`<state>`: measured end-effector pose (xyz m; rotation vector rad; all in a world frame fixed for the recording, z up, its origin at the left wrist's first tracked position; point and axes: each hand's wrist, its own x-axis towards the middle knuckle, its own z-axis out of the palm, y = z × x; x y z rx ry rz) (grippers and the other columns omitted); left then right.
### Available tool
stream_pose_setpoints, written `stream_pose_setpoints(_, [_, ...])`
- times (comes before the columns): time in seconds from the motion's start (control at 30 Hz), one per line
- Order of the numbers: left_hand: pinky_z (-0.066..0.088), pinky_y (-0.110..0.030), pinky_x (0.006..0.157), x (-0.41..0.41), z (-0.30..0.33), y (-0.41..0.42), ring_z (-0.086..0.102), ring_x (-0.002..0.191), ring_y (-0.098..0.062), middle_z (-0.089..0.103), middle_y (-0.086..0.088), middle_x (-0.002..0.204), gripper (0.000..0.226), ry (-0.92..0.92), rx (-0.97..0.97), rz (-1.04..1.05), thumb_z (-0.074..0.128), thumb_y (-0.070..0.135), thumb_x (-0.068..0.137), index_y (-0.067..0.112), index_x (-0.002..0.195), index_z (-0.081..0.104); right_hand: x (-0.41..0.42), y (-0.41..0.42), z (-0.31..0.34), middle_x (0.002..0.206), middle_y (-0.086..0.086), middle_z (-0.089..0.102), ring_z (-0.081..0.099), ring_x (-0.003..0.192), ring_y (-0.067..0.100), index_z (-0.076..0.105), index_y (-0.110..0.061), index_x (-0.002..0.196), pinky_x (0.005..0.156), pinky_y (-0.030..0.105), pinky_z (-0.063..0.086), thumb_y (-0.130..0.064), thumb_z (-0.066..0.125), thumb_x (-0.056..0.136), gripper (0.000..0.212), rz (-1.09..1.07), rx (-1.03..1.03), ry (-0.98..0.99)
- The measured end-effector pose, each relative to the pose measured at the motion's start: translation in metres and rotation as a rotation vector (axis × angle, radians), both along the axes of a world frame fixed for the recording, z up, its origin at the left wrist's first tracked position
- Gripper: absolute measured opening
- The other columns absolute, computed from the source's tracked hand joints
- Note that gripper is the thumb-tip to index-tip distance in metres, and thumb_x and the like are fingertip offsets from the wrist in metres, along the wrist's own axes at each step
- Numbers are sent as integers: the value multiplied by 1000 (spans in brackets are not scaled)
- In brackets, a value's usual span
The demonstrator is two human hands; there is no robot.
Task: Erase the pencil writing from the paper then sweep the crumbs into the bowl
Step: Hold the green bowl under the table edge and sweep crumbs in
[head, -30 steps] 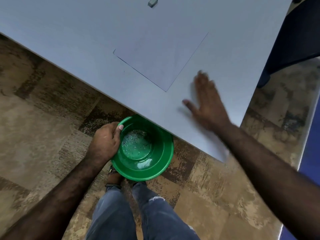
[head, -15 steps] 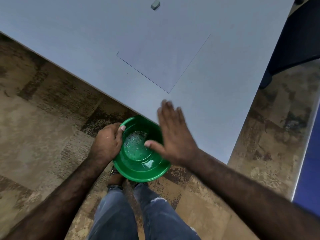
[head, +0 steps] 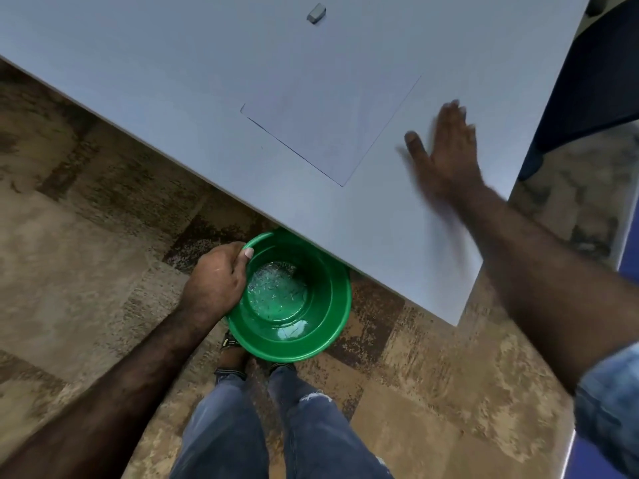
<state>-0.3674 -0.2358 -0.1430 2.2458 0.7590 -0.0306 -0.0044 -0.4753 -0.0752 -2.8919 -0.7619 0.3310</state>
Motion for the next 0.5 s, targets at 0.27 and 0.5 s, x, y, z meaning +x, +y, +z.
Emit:
stream_pose_setpoints(0.27, [56,-40,72,4,0,7,63,79,-22,68,-4,89,35,14,21,-29,43,39,106,13,106,67,-105,17,-9,175,21,-10,-12,163,31,-1,1,166,131,57,0,-81,19,100,107,289,-53,-36])
stream_pose_setpoints(0.5, [53,-36,72,7,1,9,63,79,-25,69,-7,89,33,13,7,-48,46,35,106,10,104,68,-262,24,7,173,18,-23,-21,161,29,-7,-2,166,132,54,-1,-79,28,102,106,495,-108,91])
